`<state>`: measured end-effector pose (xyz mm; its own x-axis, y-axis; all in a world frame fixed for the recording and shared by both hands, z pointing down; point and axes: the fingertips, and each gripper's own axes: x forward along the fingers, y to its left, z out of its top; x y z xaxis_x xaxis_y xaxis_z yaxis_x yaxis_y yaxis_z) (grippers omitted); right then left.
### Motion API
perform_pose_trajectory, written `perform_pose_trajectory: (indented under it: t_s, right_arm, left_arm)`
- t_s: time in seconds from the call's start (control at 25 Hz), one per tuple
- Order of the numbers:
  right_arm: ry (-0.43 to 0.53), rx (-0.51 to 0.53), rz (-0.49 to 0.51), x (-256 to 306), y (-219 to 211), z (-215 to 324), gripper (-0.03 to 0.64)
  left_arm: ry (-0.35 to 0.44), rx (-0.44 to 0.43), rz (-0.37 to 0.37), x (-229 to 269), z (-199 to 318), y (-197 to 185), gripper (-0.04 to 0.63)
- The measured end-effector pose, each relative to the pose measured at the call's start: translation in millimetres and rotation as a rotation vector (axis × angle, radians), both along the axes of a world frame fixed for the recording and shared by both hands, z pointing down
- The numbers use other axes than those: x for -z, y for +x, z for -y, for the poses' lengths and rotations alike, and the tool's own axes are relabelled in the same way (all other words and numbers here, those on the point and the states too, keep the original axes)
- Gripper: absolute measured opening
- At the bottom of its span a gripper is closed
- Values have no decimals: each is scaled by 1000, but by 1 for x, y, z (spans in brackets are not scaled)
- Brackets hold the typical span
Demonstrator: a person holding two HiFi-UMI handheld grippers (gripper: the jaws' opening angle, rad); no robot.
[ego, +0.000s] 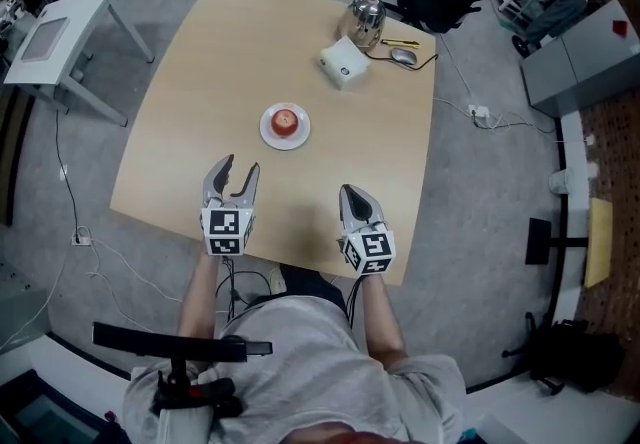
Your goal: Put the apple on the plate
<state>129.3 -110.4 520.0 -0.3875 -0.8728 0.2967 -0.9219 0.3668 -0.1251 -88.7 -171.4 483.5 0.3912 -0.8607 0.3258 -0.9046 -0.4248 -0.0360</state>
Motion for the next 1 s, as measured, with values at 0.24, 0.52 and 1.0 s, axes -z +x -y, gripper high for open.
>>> perform_pose_trajectory:
  t_s: [0.24,0.52,1.0]
  right_arm:
    - [32,28,1,21,-14,-16,6]
    - [49,64,0,23,-33,-28,6]
    - [78,117,6,38,-54,-58,6]
  left_arm:
    - [34,30,19,22,-31,-18,222]
    - [45,62,1,26,-58,-39,202]
    - [41,151,0,31,-115,-75,173]
